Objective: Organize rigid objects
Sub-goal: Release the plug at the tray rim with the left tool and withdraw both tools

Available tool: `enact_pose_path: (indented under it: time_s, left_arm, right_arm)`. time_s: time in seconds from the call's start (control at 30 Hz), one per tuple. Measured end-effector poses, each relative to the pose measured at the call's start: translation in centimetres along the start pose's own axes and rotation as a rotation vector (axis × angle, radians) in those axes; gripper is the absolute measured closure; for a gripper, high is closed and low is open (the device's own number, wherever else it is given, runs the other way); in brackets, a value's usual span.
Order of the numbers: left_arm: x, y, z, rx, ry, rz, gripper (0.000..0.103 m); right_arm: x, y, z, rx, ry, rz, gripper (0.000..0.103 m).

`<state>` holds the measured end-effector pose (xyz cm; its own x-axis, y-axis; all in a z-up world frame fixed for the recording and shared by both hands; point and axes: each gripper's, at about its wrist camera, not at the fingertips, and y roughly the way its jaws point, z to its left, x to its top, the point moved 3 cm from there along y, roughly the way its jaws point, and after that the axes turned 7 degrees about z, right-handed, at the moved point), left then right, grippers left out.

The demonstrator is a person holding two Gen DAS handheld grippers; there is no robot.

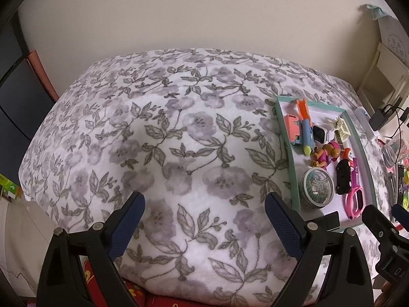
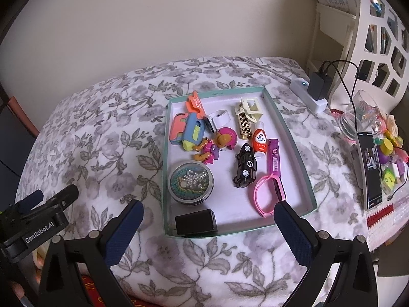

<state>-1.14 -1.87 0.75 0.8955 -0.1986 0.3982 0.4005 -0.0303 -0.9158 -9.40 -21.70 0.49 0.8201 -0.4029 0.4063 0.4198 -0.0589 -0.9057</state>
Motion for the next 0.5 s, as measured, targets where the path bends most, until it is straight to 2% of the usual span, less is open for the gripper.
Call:
enact_pose_path:
  time_s: [0.5]
  left_arm:
    - [0.12,0.8,0.09,0.014,-0.008,0.04,0.008]
  right_arm:
    - [0.25,-0.05,0.07,-0.003,-0.01,-0.01,0.0]
